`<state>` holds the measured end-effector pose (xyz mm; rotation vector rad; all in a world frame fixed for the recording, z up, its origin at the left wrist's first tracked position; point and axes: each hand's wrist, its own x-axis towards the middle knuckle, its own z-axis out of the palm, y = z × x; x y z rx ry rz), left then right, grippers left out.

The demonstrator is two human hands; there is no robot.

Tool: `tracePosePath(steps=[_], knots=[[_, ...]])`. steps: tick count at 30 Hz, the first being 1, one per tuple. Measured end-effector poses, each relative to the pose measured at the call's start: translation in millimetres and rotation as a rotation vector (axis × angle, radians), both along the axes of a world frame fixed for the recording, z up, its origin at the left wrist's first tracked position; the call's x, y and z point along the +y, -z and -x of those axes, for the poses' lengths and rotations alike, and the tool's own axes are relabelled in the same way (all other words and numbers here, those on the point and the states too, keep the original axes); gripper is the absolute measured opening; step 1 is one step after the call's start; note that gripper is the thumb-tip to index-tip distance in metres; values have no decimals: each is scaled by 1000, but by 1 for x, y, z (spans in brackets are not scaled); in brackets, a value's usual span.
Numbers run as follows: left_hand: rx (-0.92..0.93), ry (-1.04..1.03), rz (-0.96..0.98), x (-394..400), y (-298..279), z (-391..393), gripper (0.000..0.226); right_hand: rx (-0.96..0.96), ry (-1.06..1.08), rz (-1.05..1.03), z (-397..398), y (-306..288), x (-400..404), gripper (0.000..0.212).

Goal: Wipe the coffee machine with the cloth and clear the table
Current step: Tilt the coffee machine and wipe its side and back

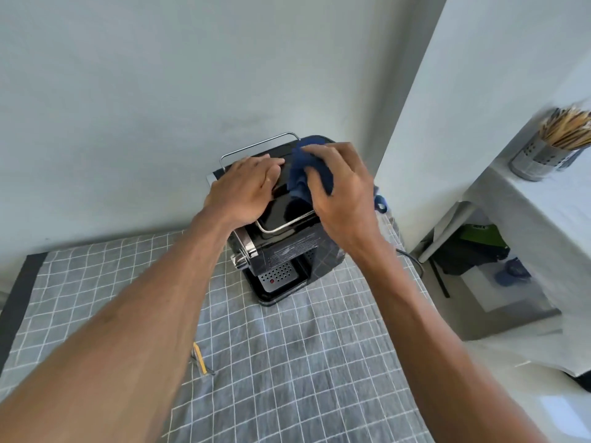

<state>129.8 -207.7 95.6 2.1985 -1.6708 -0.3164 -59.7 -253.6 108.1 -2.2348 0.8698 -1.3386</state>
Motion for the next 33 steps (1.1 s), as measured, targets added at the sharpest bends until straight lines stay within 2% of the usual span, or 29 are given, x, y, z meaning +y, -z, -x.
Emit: tracePosePath(steps=[3,6,10,12,15,16,19,21,27,29,33], knots=[[184,-9,-29,0,-10,-10,47,417,-111,-36,-20,-13,-45,30],[142,46,-57,9,-12,-16,48,550,-164,-70,-29,-18,-64,28],[51,57,1,15,-8,-13,49,691,-450,-6,-14,-19,-50,27],[35,52,9,15,-9,-10,48,672,-390,-59,-6,-23,-60,27],[32,27,15,15,-10,-7,46,552,-98,-124,-11,-25,-84,25],[27,19,16,15,-9,-6,45,544,-84,-103,-18,-25,-80,24],[2,10,31,15,-8,-6,45,595,-356,-40,-28,-16,-40,27],[1,8,34,15,-8,-5,45,632,-421,-42,-18,-14,-31,28],[-13,-25,24,15,-10,-2,45,494,72,-183,-21,-22,-91,24],[-14,-35,19,15,-8,-2,45,508,17,-130,-35,-22,-81,25],[-16,-34,27,16,-8,-4,45,585,-341,-7,-19,-18,-47,25]])
